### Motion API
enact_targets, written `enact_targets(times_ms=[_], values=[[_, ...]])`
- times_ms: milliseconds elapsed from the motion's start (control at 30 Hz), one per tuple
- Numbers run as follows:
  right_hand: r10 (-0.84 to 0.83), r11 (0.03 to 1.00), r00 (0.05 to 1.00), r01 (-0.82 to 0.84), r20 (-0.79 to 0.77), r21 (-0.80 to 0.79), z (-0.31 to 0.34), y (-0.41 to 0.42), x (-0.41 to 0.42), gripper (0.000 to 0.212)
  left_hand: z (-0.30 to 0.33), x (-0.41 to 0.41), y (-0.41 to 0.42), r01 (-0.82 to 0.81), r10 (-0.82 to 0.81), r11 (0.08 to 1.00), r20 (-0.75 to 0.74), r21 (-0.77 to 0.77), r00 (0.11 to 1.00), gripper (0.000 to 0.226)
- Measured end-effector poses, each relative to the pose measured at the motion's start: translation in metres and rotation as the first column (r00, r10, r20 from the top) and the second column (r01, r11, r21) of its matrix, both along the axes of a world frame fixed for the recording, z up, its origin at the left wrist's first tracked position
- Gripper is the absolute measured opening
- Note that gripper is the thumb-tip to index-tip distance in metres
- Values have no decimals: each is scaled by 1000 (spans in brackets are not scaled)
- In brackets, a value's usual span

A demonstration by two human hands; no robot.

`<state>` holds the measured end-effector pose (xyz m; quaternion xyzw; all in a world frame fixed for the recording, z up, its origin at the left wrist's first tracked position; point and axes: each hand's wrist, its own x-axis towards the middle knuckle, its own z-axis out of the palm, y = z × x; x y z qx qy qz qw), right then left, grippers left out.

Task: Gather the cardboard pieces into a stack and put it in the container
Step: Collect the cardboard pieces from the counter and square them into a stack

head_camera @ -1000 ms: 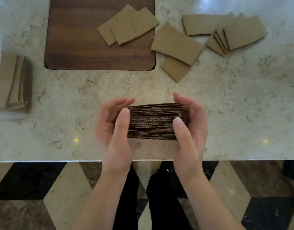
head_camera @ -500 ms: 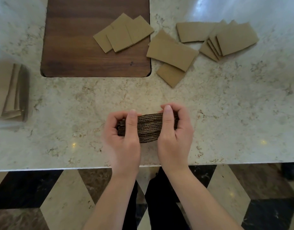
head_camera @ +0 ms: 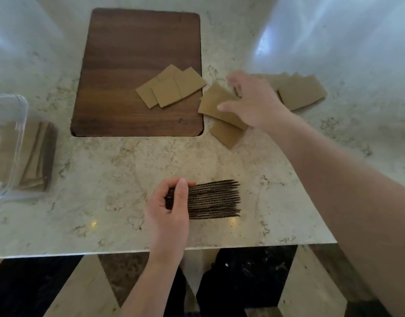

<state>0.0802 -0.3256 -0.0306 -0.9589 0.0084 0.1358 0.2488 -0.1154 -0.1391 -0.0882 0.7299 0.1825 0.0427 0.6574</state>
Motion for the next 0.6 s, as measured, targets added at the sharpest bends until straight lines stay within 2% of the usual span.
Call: enact_targets(times_ms=[100, 200, 300, 400, 500, 600], values=[[140, 949, 983, -168, -121, -266, -6, 3, 24, 77, 0, 1, -2, 16, -16, 1000, -2, -8, 1000, 29], [153, 914, 970, -212, -188, -347, -6, -6, 30, 79, 2, 1, -7, 32, -32, 999, 0, -8, 999, 27], [229, 862, 925, -338, -305, -377, -2, 1, 22, 75, 0, -1, 1, 9, -9, 1000, -26, -7, 1000, 28], [275, 842, 898, -398, -344, -366, 3, -12, 1, 73, 1, -3, 1, 15, -15, 1000, -19, 13, 1000, 25], [259, 875, 912, -361, -318, -321, 2, -24, -31, 75, 3, -1, 3, 21, -21, 998, -2, 51, 1000, 22], [221, 921, 932, -296, -286, -254, -9, -34, -63, 65, 1, -2, 2, 27, -28, 998, 9, 56, 1000, 23]])
